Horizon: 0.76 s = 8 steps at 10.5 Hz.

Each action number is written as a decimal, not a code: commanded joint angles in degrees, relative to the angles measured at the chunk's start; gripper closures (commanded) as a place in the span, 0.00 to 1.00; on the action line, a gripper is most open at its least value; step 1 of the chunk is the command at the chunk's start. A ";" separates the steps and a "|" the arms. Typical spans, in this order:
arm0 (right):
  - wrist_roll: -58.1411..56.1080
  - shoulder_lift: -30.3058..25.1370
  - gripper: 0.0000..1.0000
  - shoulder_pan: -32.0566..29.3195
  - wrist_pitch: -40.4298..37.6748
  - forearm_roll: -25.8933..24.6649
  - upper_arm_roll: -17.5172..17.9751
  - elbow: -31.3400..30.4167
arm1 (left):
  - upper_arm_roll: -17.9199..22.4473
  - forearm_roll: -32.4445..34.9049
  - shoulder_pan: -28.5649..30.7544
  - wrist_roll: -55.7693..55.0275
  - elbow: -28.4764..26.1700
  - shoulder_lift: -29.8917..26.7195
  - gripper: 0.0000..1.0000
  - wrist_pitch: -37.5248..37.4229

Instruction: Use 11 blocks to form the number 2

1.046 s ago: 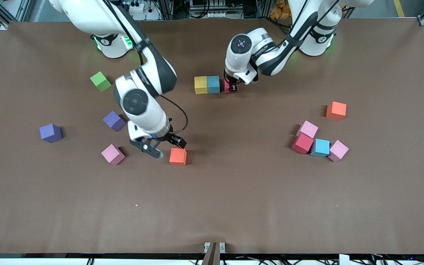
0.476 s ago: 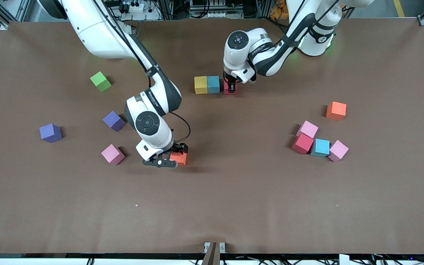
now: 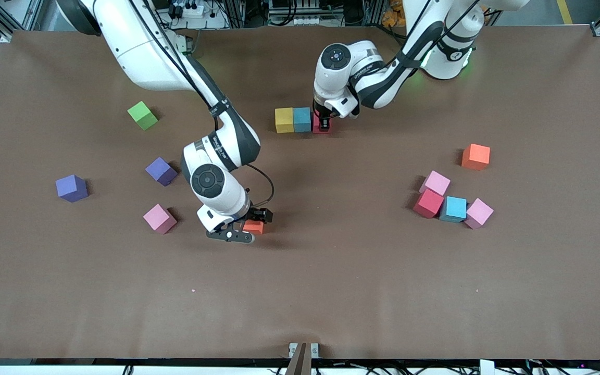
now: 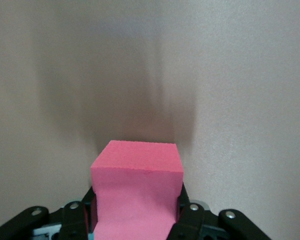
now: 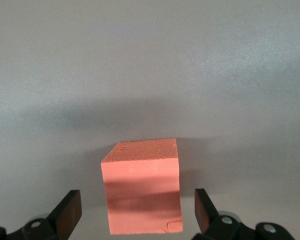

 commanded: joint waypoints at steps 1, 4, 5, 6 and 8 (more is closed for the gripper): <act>-0.46 2.39 0.00 0.36 0.15 0.23 0.44 1.97 | -0.26 2.56 -0.73 -6.72 0.71 0.71 0.76 0.46; -0.81 3.09 0.00 0.44 0.42 -0.04 0.44 1.97 | -0.26 2.38 -0.73 -6.72 1.42 1.94 0.77 0.55; -0.90 3.18 0.00 0.44 0.68 -0.65 0.44 2.06 | -0.26 2.30 -0.73 -6.72 1.50 2.03 0.77 0.46; -0.99 3.44 0.00 0.36 0.68 -1.00 0.44 2.06 | -0.26 2.30 -0.73 -6.81 1.50 2.21 0.77 0.46; -1.34 3.97 0.00 0.10 0.77 -2.93 0.44 2.23 | -0.26 2.47 -0.90 -6.46 1.59 2.21 0.04 0.46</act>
